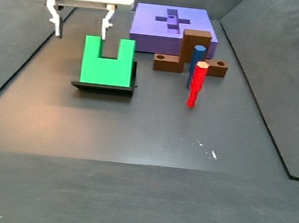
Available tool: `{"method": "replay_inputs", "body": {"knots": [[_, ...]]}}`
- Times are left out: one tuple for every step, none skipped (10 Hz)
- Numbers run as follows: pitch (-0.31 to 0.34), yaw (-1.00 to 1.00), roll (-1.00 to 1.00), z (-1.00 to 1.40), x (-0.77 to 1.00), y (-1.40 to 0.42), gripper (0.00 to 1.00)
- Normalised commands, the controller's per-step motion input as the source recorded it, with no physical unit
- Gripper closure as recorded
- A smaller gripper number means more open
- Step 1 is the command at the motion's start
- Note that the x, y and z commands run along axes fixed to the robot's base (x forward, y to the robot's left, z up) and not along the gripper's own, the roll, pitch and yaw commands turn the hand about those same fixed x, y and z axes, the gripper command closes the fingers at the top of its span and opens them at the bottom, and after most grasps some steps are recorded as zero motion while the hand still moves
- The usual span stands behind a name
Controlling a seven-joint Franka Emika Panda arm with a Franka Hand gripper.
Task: Pick up the green object. Move up. Place the green object on the fixture. Regrasp the green object. Move to above the board. Insert the green object.
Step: Regrasp the green object.
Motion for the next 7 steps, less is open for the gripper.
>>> {"method": "replay_inputs", "body": {"knots": [[0.0,0.01,0.0,-0.1,-0.07,-0.03,0.0],[-0.037,0.01,0.0,-0.18,-0.08,-0.03,0.0],[-0.031,0.0,0.0,-0.25,-0.01,0.0,0.0],[-0.006,0.0,0.03,-0.27,0.0,-0.01,0.0],[0.0,0.0,0.07,-0.27,0.0,0.0,0.0],[0.0,0.0,0.12,-0.21,0.0,0.0,0.0],[0.014,-0.01,0.19,-0.17,0.02,-0.01,0.0]]}}
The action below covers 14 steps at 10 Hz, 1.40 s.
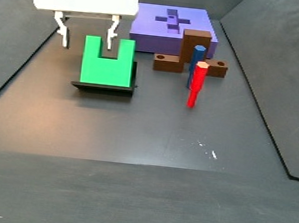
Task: Pick up the green object. Move up. Place the green object on the fixture. Regrasp the green object. Move to above the board. Insert the green object.
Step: Regrasp the green object.
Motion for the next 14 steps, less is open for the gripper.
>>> {"method": "replay_inputs", "body": {"knots": [[0.04,-0.04,0.23,-0.17,0.0,-0.05,0.0],[0.011,-0.04,0.19,-0.16,0.0,-0.02,0.0],[0.0,-0.02,0.17,-0.13,0.0,-0.03,0.0],[0.0,0.0,0.18,-0.08,0.0,-0.02,0.0],[0.0,0.0,0.17,-0.06,0.0,-0.03,0.0],[0.0,-0.01,0.18,-0.07,0.0,-0.01,0.0],[0.077,-0.05,0.24,-0.03,0.02,-0.05,0.0],[0.063,-0.05,0.2,-0.04,0.01,-0.03,0.0],[0.049,0.0,0.16,0.0,0.0,0.0,0.0],[0.0,0.0,0.0,0.0,0.0,0.0,0.0],[0.0,0.0,0.0,0.0,0.0,0.0,1.0],[0.0,0.0,0.0,0.0,0.0,0.0,1.0],[0.0,0.0,0.0,0.0,0.0,0.0,1.0],[0.0,0.0,0.0,0.0,0.0,0.0,1.0]]}}
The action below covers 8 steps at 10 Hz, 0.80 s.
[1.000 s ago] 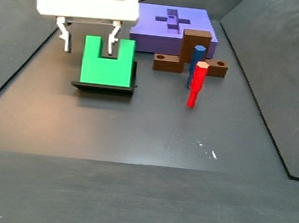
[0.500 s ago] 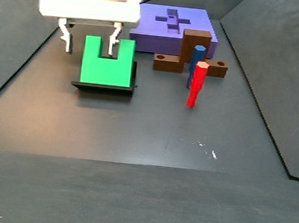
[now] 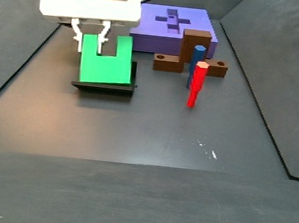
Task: Pick up the green object. Move up. Place the green object on the fixture. Regrasp the green object. Move to above the board. Insert the green object.
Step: Regrasp the green object.
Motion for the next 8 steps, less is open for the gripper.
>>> {"method": "replay_inputs", "body": {"knots": [[0.0,0.0,0.0,0.0,0.0,0.0,1.0],[0.0,0.0,0.0,0.0,0.0,0.0,1.0],[0.0,0.0,0.0,0.0,0.0,0.0,1.0],[0.0,0.0,0.0,0.0,0.0,0.0,1.0],[0.0,0.0,0.0,0.0,0.0,0.0,1.0],[0.0,0.0,0.0,0.0,0.0,0.0,1.0],[0.0,0.0,0.0,0.0,0.0,0.0,1.0],[0.0,0.0,0.0,0.0,0.0,0.0,1.0]]}}
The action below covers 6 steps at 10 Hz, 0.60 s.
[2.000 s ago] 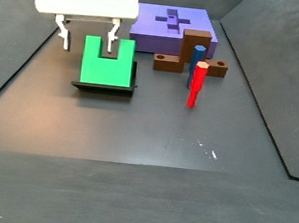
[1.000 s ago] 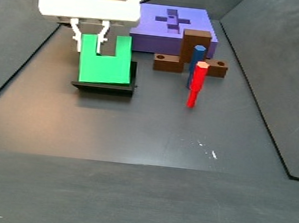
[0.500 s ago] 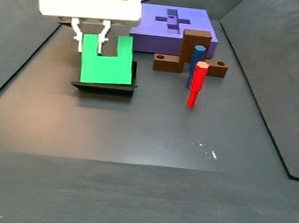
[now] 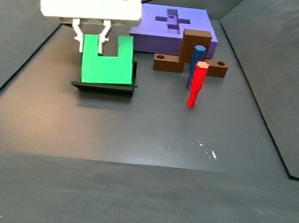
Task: Pick up the green object. Move up. Place the green object on the fixture. Regrasp the green object. Move to above the board. Insert the green object.
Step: Regrasp the green object, then move to above the board.
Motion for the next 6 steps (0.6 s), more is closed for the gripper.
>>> {"method": "replay_inputs", "body": {"knots": [[0.0,0.0,0.0,0.0,0.0,0.0,1.0],[0.0,0.0,0.0,0.0,0.0,0.0,1.0],[0.0,0.0,0.0,0.0,0.0,0.0,1.0],[0.0,0.0,0.0,0.0,0.0,0.0,1.0],[0.0,0.0,0.0,1.4,0.0,0.0,1.0],[-0.002,0.0,0.02,1.4,0.0,0.02,1.0]]}}
